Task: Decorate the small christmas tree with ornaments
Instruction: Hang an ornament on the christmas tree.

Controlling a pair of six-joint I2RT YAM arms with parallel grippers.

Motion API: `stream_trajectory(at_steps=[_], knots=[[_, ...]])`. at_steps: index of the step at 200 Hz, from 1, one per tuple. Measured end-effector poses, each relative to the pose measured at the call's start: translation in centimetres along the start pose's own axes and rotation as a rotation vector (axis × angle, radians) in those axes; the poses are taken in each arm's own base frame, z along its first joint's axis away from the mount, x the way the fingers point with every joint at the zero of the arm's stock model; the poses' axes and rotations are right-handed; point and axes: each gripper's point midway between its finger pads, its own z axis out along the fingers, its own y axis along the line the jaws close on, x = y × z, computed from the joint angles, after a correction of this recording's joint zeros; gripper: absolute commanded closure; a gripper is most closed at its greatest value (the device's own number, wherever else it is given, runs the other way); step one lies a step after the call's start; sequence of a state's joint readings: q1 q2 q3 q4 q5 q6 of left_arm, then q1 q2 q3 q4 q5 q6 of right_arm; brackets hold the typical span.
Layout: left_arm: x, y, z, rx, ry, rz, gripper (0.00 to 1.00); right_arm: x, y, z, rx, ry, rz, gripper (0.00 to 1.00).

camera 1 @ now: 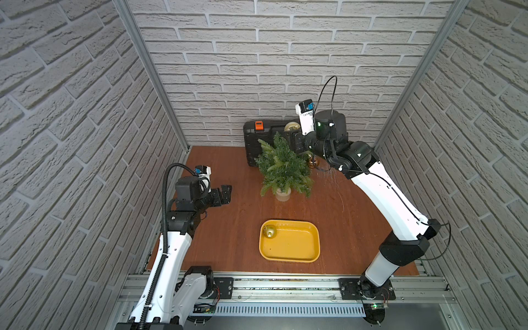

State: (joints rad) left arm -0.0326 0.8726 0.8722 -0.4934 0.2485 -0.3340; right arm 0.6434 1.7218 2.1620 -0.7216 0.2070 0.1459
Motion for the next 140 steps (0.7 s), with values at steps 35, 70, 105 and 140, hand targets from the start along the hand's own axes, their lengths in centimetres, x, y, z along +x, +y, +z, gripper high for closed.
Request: stream_trajectory(at_steps=[35,70,105,140], knots=[[0.0,0.0,0.0,0.003,0.001,0.000,0.02,0.2,0.3,0.1,-0.016,0.015,-0.002,0.40],[0.0,-0.1,0.0,0.004,0.001,-0.001,0.02,0.4,0.5,0.1,-0.031,0.023,0.001,0.40],[0.0,-0.1,0.0,0.005,0.001,-0.001,0.02,0.6,1.0,0.0,-0.056,0.031,0.000,0.40],[0.0,-0.1,0.0,0.005,0.001,-0.001,0.02,0.7,1.4,0.0,-0.084,0.037,0.004,0.41]])
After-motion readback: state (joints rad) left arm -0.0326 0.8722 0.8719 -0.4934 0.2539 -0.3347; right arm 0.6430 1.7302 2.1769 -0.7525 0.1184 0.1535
